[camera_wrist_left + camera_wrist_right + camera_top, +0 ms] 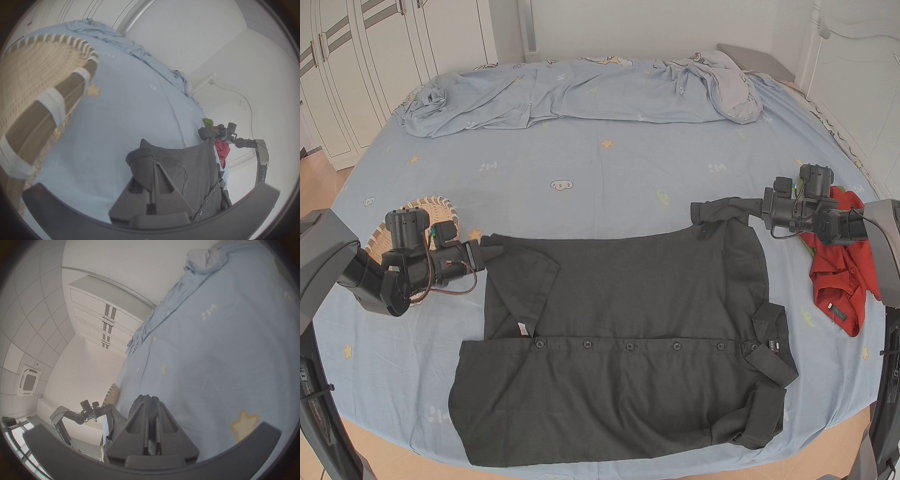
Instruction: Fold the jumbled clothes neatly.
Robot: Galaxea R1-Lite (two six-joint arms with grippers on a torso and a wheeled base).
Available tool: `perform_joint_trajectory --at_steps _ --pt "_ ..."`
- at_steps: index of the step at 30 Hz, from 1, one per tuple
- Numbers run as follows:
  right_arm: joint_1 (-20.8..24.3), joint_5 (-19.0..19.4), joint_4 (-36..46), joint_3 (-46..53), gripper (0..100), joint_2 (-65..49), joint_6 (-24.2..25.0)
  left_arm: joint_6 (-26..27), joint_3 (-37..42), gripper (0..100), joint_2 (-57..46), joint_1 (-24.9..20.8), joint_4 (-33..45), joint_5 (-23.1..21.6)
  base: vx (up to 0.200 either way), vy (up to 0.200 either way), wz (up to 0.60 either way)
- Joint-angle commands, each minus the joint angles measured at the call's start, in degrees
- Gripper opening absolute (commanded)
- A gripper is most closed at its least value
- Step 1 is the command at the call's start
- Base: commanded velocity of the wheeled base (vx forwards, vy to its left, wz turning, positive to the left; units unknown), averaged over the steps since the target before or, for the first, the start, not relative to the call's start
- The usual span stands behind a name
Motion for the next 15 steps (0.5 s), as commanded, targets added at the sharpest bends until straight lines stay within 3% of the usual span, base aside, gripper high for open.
perform_joint_trajectory --at_steps 1,8,11,15 --pt "-2.03 -0.68 -2.89 -1.6 0 -1.85 1.97 -1.53 -11.14 0 5.34 -0.85 -0.04 0.15 0.0 0.0 0.0" --pt "-2.03 -2.35 -4.2 -10.81 0 2.54 9.44 -1.97 -28.36 0 15.45 -1.38 0.66 1.03 0.0 0.0 0.0" --pt "-1.94 -2.35 -4.29 -10.81 0 2.37 9.79 -2.05 -34.87 0 19.58 -2.26 0.66 4.46 0.0 0.0 0.0" --pt "-2.11 -2.44 -4.91 -10.81 0 2.37 9.7 -2.14 -38.03 0 21.25 -2.87 0.66 5.07 0.0 0.0 0.0"
